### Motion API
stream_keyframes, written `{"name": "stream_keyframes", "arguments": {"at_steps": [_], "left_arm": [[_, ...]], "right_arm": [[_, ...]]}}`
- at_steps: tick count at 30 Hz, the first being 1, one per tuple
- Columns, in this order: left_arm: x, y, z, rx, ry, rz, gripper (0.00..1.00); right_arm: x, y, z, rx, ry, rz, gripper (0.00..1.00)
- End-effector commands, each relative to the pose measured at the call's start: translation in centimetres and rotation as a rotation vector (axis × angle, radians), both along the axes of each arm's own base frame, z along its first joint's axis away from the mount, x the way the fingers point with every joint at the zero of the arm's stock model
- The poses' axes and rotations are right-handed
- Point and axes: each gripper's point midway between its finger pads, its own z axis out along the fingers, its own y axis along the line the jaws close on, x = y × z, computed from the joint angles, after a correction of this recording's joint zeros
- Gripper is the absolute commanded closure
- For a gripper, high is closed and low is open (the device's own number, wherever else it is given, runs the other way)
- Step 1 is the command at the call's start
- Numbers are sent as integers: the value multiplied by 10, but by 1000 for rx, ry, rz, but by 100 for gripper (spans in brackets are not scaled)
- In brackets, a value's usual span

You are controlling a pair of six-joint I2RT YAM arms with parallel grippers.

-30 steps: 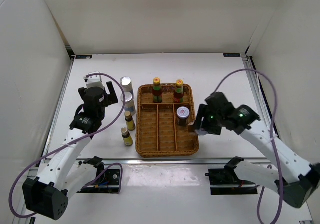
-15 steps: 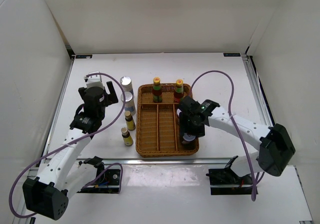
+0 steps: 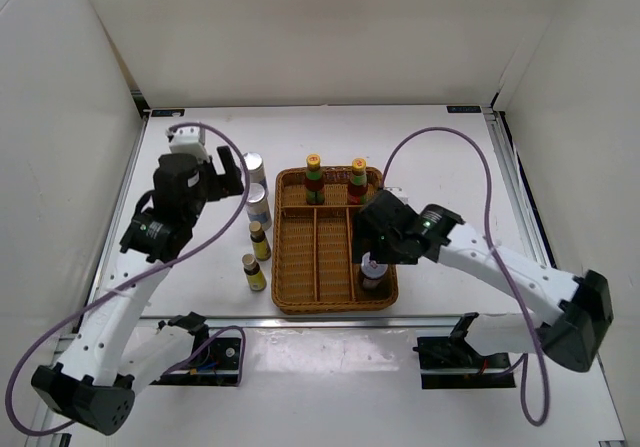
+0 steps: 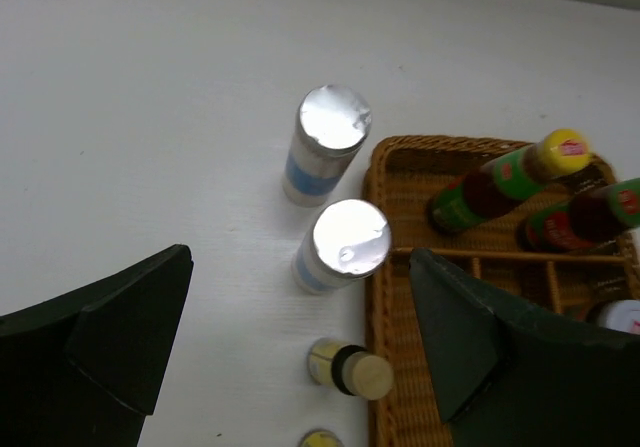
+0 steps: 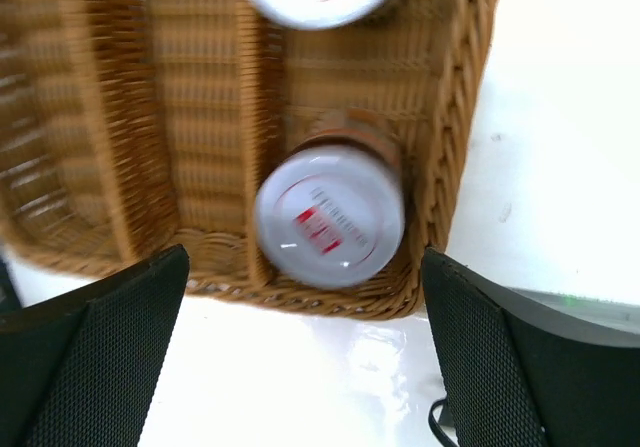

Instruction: Organize the condiment bottles

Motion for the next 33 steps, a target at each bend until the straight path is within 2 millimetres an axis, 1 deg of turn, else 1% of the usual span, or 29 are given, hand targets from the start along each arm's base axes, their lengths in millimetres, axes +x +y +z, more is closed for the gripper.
{"name": "stream_keyframes", "arguments": {"at_steps": [1, 2, 4, 5, 6, 7, 9, 10, 11, 12, 13, 14, 15, 16, 17, 18, 19, 20, 21, 22, 23, 26, 28, 29, 31, 33], "left_arm": [[-4, -33, 13, -70, 76, -158, 0], [1, -43, 3, -85, 127, -181, 0], [7, -57, 1, -143, 164, -212, 0], [9, -58, -8, -145, 197, -204, 0], [15, -61, -14, -139, 221, -202, 0], [19, -61, -14, -143, 224, -187, 0], [29, -60, -23, -115, 259, -168, 0], [34, -60, -15, -103, 246, -166, 0], [40, -60, -22, -90, 273, -154, 0], [42, -60, -23, -77, 284, -158, 0], [48, -59, -19, -80, 276, -150, 0], [50, -61, -20, -83, 284, -157, 0], [56, -58, -32, -77, 314, -143, 0], [61, -56, -33, -77, 320, -131, 0], [64, -58, -34, -71, 323, -144, 0], [69, -57, -45, -70, 354, -139, 0], [70, -57, -51, -66, 369, -138, 0], [75, -54, -52, -58, 371, -134, 0], [79, -58, -60, -60, 394, -143, 0], [80, -57, -65, -65, 409, -143, 0], [83, -59, -66, -68, 415, -150, 0], [84, -66, -80, -86, 456, -167, 0], [83, -66, -87, -90, 477, -160, 0], [80, -65, -93, -87, 491, -158, 0], [80, -67, -96, -99, 503, -161, 0], [79, -69, -104, -101, 526, -168, 2]], "right_arm": [[10, 5, 42, 76, -179, -5, 0], [9, 8, 50, 94, -211, 14, 0], [8, 8, 54, 92, -240, 20, 0], [9, 6, 57, 95, -253, 14, 0], [8, 6, 57, 90, -262, 20, 0], [4, 5, 51, 84, -252, 22, 0], [5, 7, 51, 102, -264, 20, 0], [4, 7, 50, 101, -260, 34, 0], [5, 9, 52, 104, -271, 47, 0], [6, 10, 49, 95, -265, 48, 0], [4, 10, 49, 95, -261, 62, 0], [5, 11, 45, 83, -252, 64, 0], [5, 11, 45, 82, -252, 64, 0], [2, 13, 45, 84, -252, 74, 0], [1, 12, 41, 76, -246, 75, 0], [1, 12, 41, 76, -246, 75, 0], [0, 10, 41, 77, -247, 75, 0], [0, 10, 41, 77, -247, 75, 0], [0, 9, 43, 86, -253, 74, 0], [-1, 7, 42, 85, -252, 74, 0], [-1, 7, 42, 85, -252, 74, 0], [-2, 6, 38, 77, -247, 75, 0], [-2, 6, 36, 70, -242, 76, 0], [-1, 7, 39, 77, -247, 75, 0], [-1, 8, 37, 68, -241, 76, 0], [-1, 8, 34, 61, -236, 77, 0]]}}
